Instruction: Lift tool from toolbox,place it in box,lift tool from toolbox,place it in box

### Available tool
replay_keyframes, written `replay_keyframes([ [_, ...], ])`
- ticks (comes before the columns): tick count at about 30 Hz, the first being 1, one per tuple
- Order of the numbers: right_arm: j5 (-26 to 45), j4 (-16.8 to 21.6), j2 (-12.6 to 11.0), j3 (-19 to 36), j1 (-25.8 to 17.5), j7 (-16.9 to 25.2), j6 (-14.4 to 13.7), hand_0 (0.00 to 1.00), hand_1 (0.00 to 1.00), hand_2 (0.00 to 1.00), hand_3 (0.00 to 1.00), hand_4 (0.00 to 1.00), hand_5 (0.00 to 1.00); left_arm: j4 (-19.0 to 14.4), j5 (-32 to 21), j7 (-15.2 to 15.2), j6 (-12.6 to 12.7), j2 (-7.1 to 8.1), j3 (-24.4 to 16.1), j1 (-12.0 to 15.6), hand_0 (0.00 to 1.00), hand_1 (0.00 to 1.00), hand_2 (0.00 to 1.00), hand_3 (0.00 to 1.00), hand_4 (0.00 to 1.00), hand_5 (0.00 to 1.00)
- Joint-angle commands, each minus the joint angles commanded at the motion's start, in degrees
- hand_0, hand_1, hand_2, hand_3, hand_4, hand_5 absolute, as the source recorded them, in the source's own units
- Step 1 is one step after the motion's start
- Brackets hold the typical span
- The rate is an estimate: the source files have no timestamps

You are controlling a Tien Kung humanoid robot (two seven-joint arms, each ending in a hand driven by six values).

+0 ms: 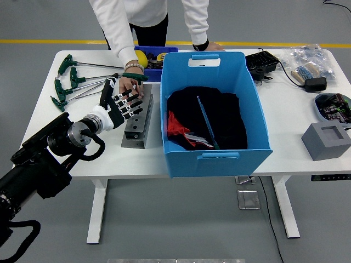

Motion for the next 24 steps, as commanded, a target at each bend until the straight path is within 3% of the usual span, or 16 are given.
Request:
replay_keyframes([
  [14,0.31,0.00,-0.05,-0.96,0.35,-0.05,0.10,0.623,0.614,0.687,0.534,0.784,0.575,1.12,-1.00,-0.99,-1.16,-0.44,1.33,-1.84,0.392,0.591,0.732,0.890,0.885,0.971],
  [24,0.50,0.00,-0.04,-1.92,0.81,0.04,0.24,0.623,0.615,0.686,0.533,0.783,0.576,4.53,-3.76,-2.26,-2.70,-0.99,3.06,-3.96,0.391,0.591,0.731,0.892,0.886,0.970],
])
